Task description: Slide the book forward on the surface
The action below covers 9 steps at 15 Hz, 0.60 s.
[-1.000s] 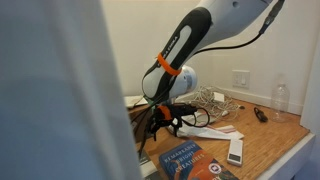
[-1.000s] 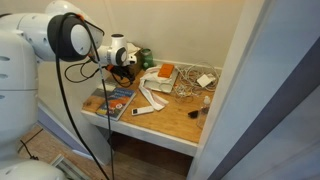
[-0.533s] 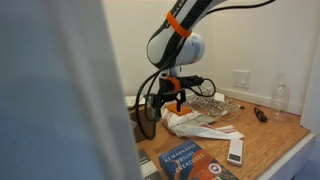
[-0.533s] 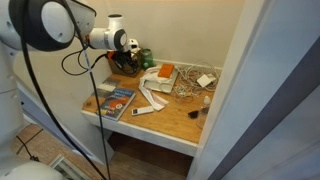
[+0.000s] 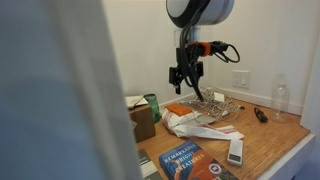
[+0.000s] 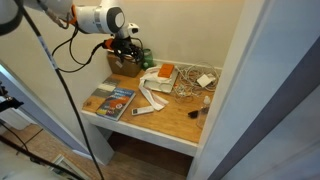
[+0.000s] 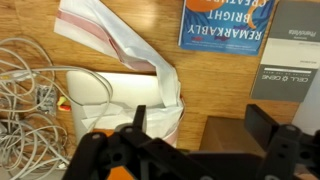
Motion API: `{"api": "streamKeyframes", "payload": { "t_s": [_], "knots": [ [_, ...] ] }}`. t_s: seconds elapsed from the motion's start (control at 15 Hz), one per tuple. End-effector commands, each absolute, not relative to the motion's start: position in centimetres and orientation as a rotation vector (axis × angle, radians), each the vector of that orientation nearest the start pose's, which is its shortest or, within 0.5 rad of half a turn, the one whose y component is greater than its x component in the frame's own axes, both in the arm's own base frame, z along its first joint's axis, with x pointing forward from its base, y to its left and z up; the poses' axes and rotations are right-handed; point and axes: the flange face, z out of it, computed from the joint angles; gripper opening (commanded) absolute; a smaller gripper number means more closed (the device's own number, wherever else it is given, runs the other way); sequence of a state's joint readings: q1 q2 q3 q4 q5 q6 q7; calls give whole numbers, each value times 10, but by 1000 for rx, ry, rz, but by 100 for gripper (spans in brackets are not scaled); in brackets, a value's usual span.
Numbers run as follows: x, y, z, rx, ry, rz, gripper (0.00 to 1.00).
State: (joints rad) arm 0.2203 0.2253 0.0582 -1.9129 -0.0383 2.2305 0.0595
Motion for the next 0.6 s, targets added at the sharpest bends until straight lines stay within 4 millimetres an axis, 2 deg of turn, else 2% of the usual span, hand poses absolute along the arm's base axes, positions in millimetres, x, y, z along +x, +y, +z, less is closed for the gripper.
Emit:
{"api": "streamKeyframes", "payload": {
  "t_s": [0.0, 0.33, 0.4, 0.53],
  "knots": [
    [556, 148, 420, -3143, -430, -163, 100],
    [518, 118, 450, -3113, -488, -173, 100],
    [541, 130, 442, -3131, -437, -179, 100],
    [530, 121, 449, -3129, -465, -186, 100]
  ]
}}
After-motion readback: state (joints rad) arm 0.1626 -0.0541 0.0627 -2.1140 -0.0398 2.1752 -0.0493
